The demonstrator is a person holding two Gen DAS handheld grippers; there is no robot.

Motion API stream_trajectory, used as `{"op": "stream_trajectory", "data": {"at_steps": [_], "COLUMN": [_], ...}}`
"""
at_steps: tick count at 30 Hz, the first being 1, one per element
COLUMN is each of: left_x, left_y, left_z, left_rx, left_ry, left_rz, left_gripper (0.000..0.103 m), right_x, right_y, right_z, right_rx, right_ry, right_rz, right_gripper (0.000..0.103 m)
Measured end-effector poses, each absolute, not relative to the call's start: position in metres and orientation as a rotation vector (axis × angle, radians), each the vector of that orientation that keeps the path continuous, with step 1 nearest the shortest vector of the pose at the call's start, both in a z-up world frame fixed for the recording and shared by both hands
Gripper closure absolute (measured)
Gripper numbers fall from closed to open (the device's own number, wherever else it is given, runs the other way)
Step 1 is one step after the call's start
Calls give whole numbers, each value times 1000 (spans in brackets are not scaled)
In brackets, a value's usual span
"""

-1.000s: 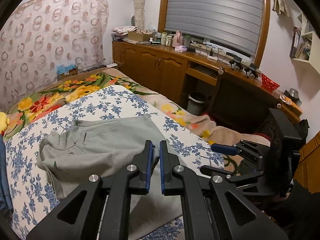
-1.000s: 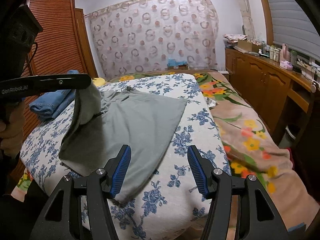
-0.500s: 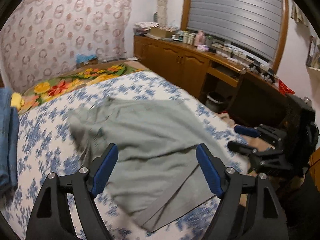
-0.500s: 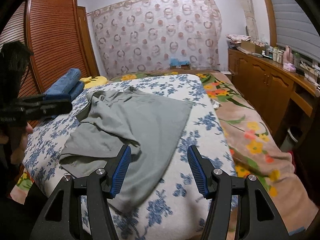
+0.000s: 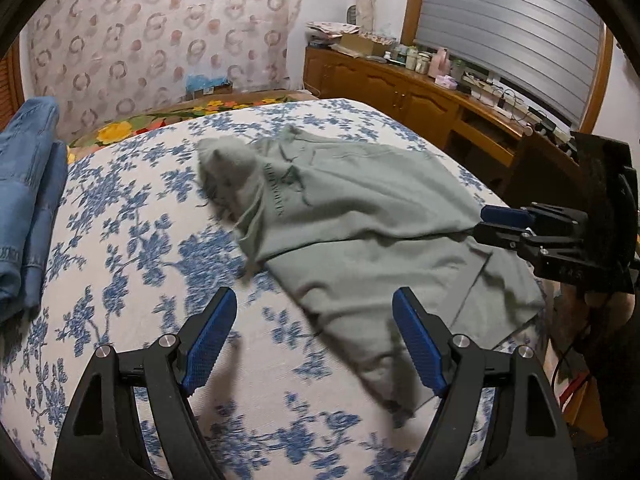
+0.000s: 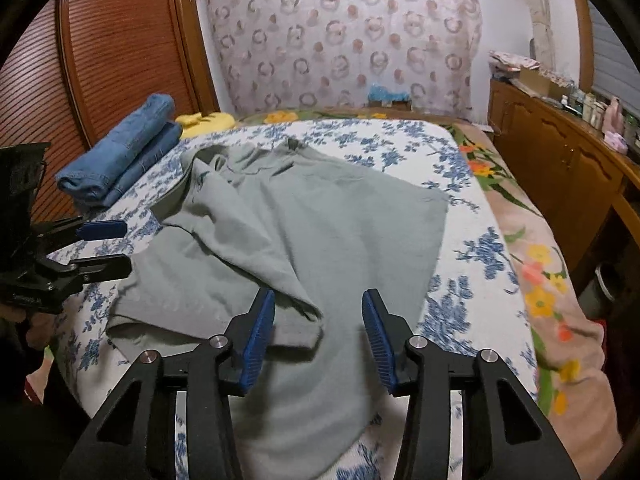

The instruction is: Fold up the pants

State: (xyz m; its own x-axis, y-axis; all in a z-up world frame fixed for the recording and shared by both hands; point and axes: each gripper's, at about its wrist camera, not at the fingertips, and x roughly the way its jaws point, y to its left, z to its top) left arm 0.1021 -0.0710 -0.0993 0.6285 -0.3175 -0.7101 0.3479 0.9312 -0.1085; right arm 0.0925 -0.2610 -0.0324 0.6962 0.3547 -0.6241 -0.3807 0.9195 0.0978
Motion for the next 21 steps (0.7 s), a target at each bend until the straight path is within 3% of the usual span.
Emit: {"op": "stream_trajectory", "data": {"at_steps": [3, 4, 8, 10, 13, 21], "left_x": [103, 103, 103, 101, 93, 69], "left_y": [-65, -64, -59, -58, -58, -63], "left_z": [-102, -102, -103, -103, -103, -89], "left_rx": [32, 35, 39, 33, 25, 37], "left_ry": [808, 809, 800, 794, 785, 742], "left_rz": [-374, -374, -377, -374, -372, -382], "left_gripper": [22, 22, 22, 22, 22, 22], "right_x": [98, 100, 99, 96, 85, 30], "right_y": [-253, -250, -246, -246, -245, -250], "right_z": [-34, -35, -39, -37, -30, 1], "right_rx": [-64, -71, -100, -100, -99, -89], "right_ry": [705, 712, 728, 725, 694, 577], "right_rz": [415, 417, 401, 406, 402, 422], "right_gripper": [65, 71, 79, 91, 97, 99]}}
